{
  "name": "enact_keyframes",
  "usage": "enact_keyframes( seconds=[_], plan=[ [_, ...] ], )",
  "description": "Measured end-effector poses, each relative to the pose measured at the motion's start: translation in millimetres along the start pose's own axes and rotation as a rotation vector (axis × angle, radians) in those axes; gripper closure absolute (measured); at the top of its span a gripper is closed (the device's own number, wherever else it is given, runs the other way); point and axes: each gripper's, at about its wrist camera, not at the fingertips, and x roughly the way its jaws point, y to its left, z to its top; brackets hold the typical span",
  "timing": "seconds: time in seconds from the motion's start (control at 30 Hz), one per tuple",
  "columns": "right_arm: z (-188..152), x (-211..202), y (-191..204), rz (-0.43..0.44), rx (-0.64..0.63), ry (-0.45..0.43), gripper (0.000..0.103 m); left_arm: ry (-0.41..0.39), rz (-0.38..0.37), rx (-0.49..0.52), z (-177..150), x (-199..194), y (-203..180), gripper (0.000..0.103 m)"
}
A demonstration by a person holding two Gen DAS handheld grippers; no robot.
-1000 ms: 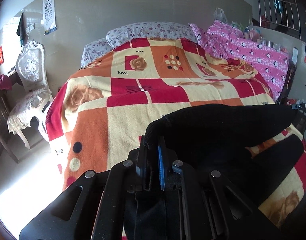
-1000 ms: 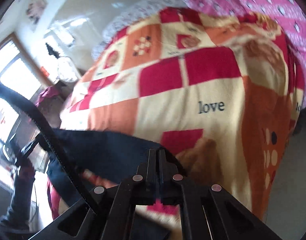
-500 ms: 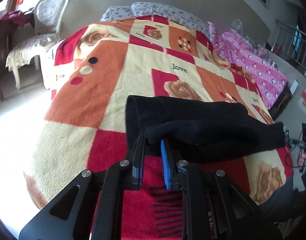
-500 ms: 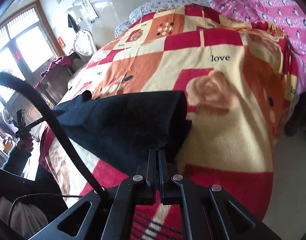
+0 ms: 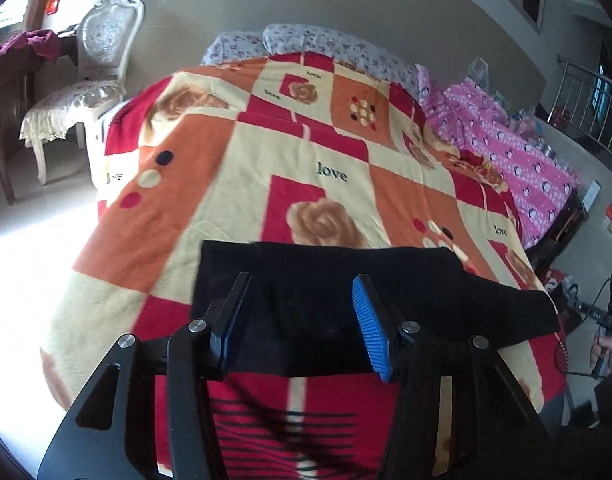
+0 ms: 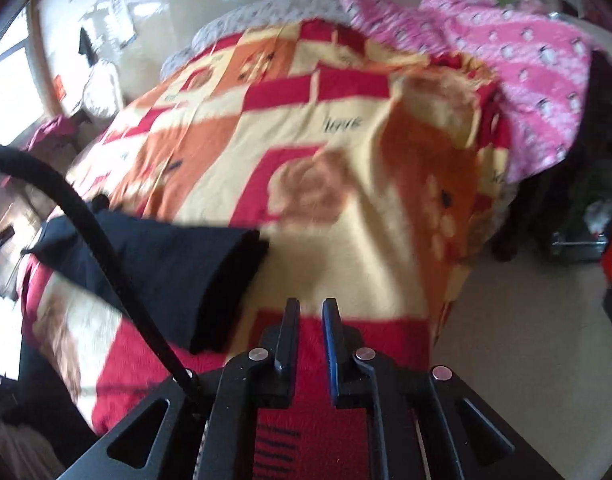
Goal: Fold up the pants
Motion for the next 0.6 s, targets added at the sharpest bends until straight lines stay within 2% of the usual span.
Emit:
enact_keyframes(
  seconds=[0.07, 0.13, 0.17, 0.2, 0.23, 0.33, 0.47, 0.6],
  plan=[
    [11.5, -11.8, 10.0, 0.041, 0.010, -0.071, 0.091, 0.081, 0.023, -0.019, -3.5, 27.4, -8.1, 0.052],
    [22.4, -16.5, 25.1, 0.049, -0.007, -0.113, 0.086, 0.231, 0.059, -0.041, -9.8, 66.9, -5.9, 0.053],
    [25.7, -16.8, 32.0, 0.051, -0.014, -0.127, 0.083, 0.260, 0.103, -0.031, -10.8, 81.9, -2.9, 0.059],
    [27.7, -16.9, 37.8, 0.064, -0.017, -0.140, 0.082, 0.234, 0.145, 0.009, -6.9, 85.8, -4.1, 0.072],
    [29.3, -16.2, 41.8, 0.078, -0.016, -0.150, 0.081, 0.235, 0.179, 0.035, -0.8, 93.4, -1.8, 0.073],
    [33.0, -8.1, 47.6, 0.107, 0.001, -0.146, 0.080, 0.256, 0.170, 0.001, 23.7, 116.3, 18.0, 0.088],
    [31.5, 0.2, 48.4, 0.143, 0.059, -0.147, 0.079, 0.286, 0.124, -0.011, 55.5, 133.1, 27.8, 0.089],
    [26.5, -4.8, 53.8, 0.164, 0.072, -0.170, 0.079, 0.150, 0.096, -0.023, 60.9, 81.1, 25.8, 0.088]
  ],
)
